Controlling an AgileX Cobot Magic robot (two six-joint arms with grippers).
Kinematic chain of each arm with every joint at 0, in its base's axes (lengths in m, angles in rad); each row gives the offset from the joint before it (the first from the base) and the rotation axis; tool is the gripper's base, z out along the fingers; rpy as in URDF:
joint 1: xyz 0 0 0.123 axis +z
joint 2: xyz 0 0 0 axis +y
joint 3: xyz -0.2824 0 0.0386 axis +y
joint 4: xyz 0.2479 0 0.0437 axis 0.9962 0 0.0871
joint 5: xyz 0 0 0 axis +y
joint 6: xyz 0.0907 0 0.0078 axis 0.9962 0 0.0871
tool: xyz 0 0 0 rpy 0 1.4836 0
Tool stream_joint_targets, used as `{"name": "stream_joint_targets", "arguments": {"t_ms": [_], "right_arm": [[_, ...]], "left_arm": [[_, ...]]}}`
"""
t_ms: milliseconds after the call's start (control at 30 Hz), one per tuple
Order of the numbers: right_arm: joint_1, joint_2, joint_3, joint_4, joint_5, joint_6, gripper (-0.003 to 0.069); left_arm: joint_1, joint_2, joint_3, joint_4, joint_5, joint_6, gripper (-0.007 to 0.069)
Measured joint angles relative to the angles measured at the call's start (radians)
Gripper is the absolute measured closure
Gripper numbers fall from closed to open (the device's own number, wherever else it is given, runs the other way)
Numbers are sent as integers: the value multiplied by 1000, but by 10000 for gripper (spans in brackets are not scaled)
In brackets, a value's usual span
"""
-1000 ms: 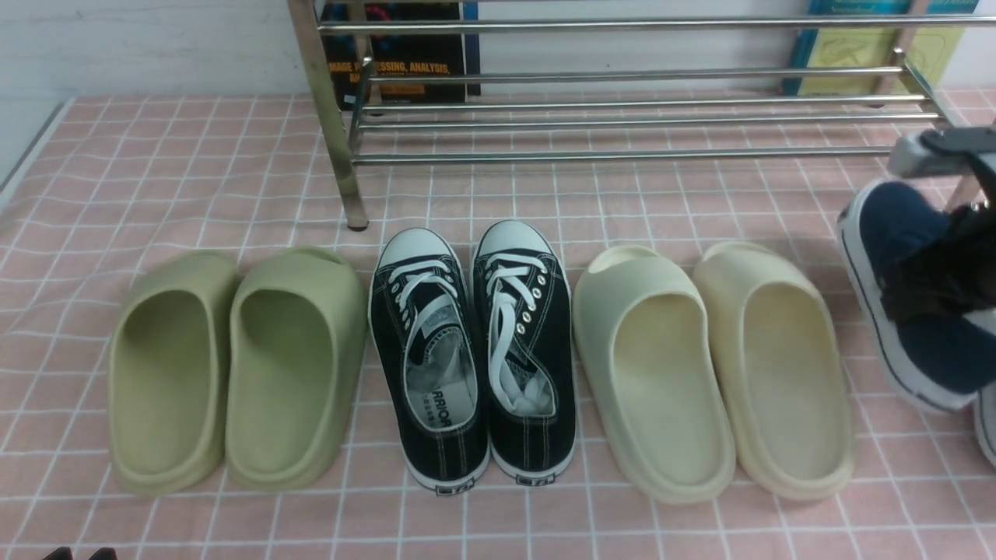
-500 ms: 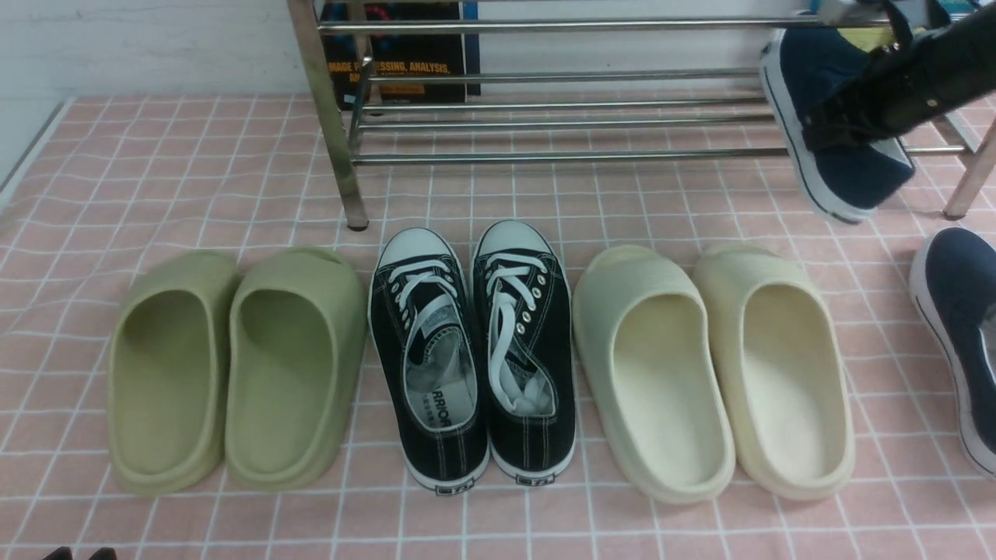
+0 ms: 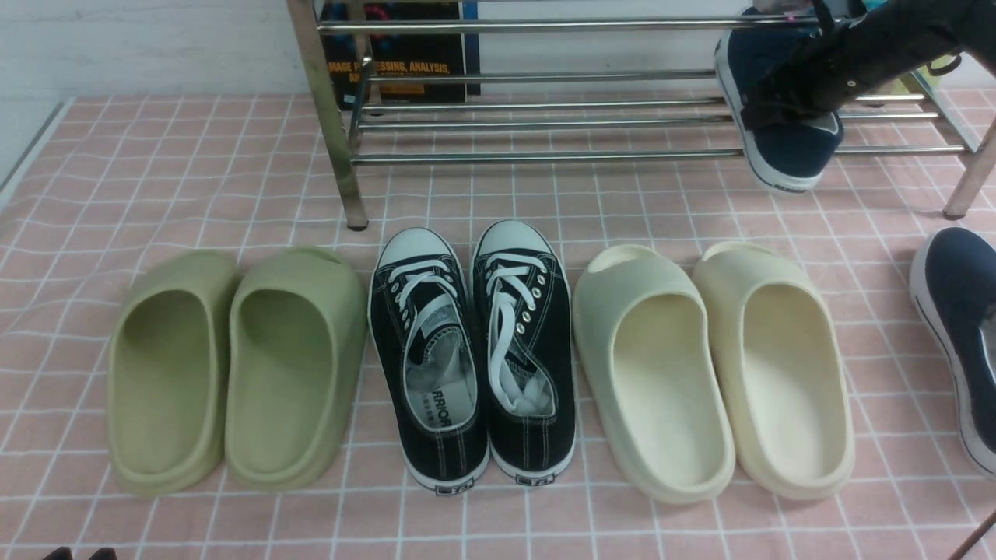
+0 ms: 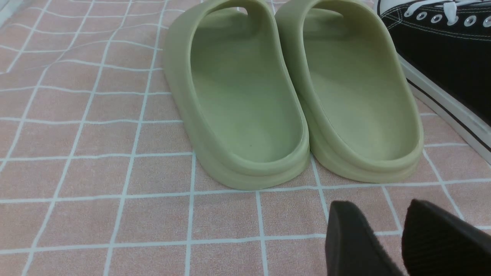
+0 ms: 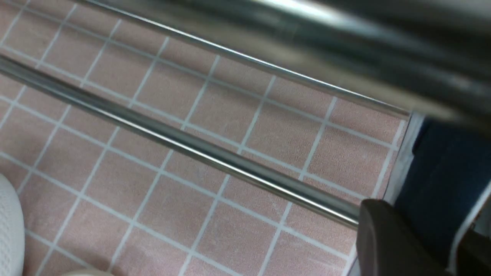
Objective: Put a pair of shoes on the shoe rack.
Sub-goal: Use the right arm to put a shoe into the shoe rack, then use the right arm to grab the shoe closest to it
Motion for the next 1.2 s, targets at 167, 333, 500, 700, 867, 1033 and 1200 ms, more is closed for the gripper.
{"name": "stream_joint_targets", "arguments": {"t_ms": [167, 333, 500, 700, 867, 1033, 1200], "right_arm": [[0, -1, -3, 23, 1, 1, 398], [0, -35, 1, 17, 44, 1, 265], [1, -236, 103, -110, 105, 43, 209], [-7, -470, 287, -408, 219, 330, 207], [-28, -498, 476, -592, 298, 572, 207], [-29, -497, 739, -591, 294, 608, 207], [-29, -505, 971, -576, 228, 631, 207]], "left_arm": [[0, 0, 0, 0, 0, 0, 385], [0, 0, 0, 0, 0, 0, 385], [0, 0, 0, 0, 0, 0, 385], [0, 0, 0, 0, 0, 0, 385], [0, 0, 0, 0, 0, 0, 385], [0, 0, 0, 0, 0, 0, 385], [0, 0, 0, 0, 0, 0, 385]]}}
